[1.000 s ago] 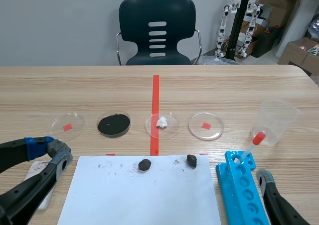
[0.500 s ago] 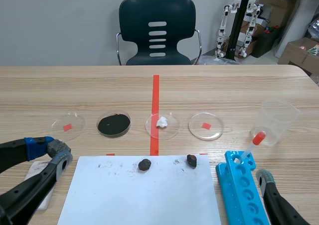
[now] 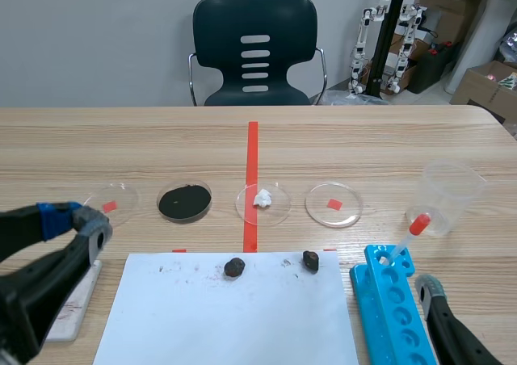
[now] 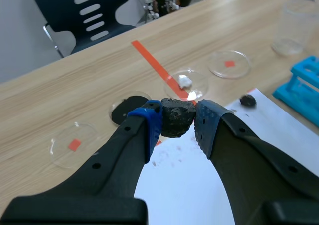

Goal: Put the mineral in the empty petri dish

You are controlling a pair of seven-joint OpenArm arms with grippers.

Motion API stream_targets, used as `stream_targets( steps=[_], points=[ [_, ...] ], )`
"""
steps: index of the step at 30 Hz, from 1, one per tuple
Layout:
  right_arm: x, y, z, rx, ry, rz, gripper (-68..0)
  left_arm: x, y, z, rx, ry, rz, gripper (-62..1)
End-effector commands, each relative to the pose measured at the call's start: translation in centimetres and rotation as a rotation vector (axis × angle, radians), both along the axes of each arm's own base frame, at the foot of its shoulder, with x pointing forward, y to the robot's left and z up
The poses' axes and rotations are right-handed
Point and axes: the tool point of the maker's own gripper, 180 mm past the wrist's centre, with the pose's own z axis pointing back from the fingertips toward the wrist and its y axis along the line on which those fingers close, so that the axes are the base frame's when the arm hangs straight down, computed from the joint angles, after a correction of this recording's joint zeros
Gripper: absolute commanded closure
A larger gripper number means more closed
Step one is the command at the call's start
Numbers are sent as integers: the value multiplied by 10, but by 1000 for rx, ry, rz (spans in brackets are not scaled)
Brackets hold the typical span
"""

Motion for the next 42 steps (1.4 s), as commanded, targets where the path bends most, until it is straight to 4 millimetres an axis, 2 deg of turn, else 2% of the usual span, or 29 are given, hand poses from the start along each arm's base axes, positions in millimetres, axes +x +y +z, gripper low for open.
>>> stream_targets(
  steps=[1,6,13,17,20,26,32,38,42],
  points=[
    [4,-1,9,9,-36,-5,-679,14,3,7,-42,-30,37,-55],
    [4,-1,9,9,-36,-5,-679,41,17,0,-60,-38,110,-55],
    [4,-1,9,9,-36,-5,-679,76,32,-25,-51,-13,170,-55],
    [4,-1,9,9,-36,-5,-679,100,41,-45,-26,49,213,-55],
    [4,-1,9,9,-36,-5,-679,119,55,-61,-4,117,281,-55],
    [4,-1,9,9,-36,-5,-679,149,78,-81,-11,202,396,-55],
    [4,-1,9,9,-36,-5,-679,172,97,-103,-27,256,490,-55],
    [4,-1,9,9,-36,-5,-679,187,106,-123,-42,309,530,-55],
    [4,-1,9,8,-36,-5,-679,195,110,-130,-53,316,546,-55]
  ],
)
